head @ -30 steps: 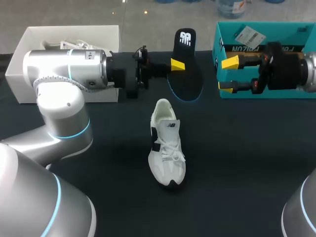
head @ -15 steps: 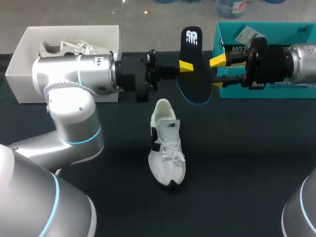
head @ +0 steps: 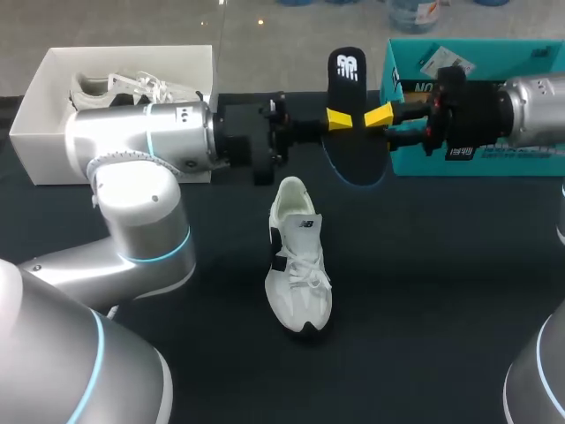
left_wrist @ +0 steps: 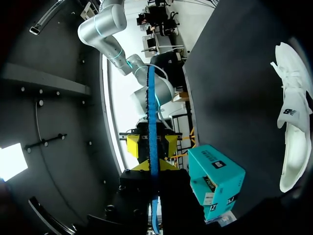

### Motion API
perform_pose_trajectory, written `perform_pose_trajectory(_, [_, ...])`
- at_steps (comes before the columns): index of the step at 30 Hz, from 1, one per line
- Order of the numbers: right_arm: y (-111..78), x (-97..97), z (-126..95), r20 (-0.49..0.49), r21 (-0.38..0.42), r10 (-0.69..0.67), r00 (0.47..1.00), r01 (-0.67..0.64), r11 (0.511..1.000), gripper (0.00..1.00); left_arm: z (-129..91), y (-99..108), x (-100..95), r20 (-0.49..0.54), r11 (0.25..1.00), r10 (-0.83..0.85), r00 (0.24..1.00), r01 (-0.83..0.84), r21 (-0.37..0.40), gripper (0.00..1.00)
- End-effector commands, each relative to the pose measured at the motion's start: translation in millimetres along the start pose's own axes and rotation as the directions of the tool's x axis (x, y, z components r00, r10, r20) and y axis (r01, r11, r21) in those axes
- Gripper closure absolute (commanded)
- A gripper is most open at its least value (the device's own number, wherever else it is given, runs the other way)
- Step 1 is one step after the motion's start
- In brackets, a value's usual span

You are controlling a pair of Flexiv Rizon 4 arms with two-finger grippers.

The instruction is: Take the shoe out of the shoebox, open the shoe tongue, remove and reinsert the insole, then place the shoe into the shoebox

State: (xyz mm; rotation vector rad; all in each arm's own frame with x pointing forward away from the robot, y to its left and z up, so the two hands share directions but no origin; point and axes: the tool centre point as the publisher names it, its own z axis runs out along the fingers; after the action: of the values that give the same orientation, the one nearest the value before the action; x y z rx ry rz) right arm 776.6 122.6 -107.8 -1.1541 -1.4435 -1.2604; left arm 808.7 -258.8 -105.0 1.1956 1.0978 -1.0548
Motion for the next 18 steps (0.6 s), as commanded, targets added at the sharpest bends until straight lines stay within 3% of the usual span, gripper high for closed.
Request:
perform_pose_trajectory(1, [3.4,-3.3,4.0,-0.003,0.007,0.003,1.0,-0.003,1.0,0.64,5.4,0.8,2.2,0.009,1.0,0.005,1.0,-0.005,-0.006,1.0])
perform_pose_trajectory(6, [2.3,-3.5,4.9,-0.006,0.009,0.006,1.0,-0.005,1.0,0.73,5.5,3.2,2.2,0.011,1.0,0.004,1.0,-0.004,-0.012,1.0])
perform_pose_trajectory(8, [2.2,-3.5,4.9,-0.005,0.008,0.005,1.0,-0.005,1.0,0.85,5.5,3.5,1.9,0.012,1.0,0.005,1.0,-0.004,-0.013,1.0])
perform_pose_trajectory(9, [2.2,-3.6,5.0,-0.006,0.007,0.005,1.0,-0.005,1.0,1.0,5.6,3.6,1.9,0.012,1.0,0.004,1.0,-0.004,-0.012,1.0])
perform_pose_trajectory(14, [1.8,-3.6,6.2,-0.012,0.003,-0.009,1.0,0.009,1.0,1.0,4.3,4.8,-1.2,0.022,1.0,-0.016,1.0,0.016,-0.009,1.0])
perform_pose_trajectory(15, [1.5,-3.1,6.4,-0.013,-0.004,-0.02,1.0,0.02,1.0,1.0,2.7,5.0,-1.8,0.018,1.0,-0.011,1.0,0.011,-0.005,0.55])
perform_pose_trajectory(16, [1.3,-2.6,6.2,-0.012,-0.008,-0.029,1.0,0.029,1.0,1.0,1.5,5.6,-2.5,0.019,1.0,-0.011,1.0,0.011,-0.006,0.18])
perform_pose_trajectory(17, [1.2,-1.5,5.5,-0.012,-0.014,-0.041,0.999,0.04,0.999,1.0,-0.4,6.5,-3.1,0.017,1.0,-0.018,1.0,0.018,0.003,0.0])
perform_pose_trajectory(18, [1.1,-1.0,4.6,-0.01,-0.016,-0.042,0.999,0.042,0.999,1.0,-2.4,7.6,-3.2,0.007,1.0,-0.009,1.0,0.009,0.011,0.0])
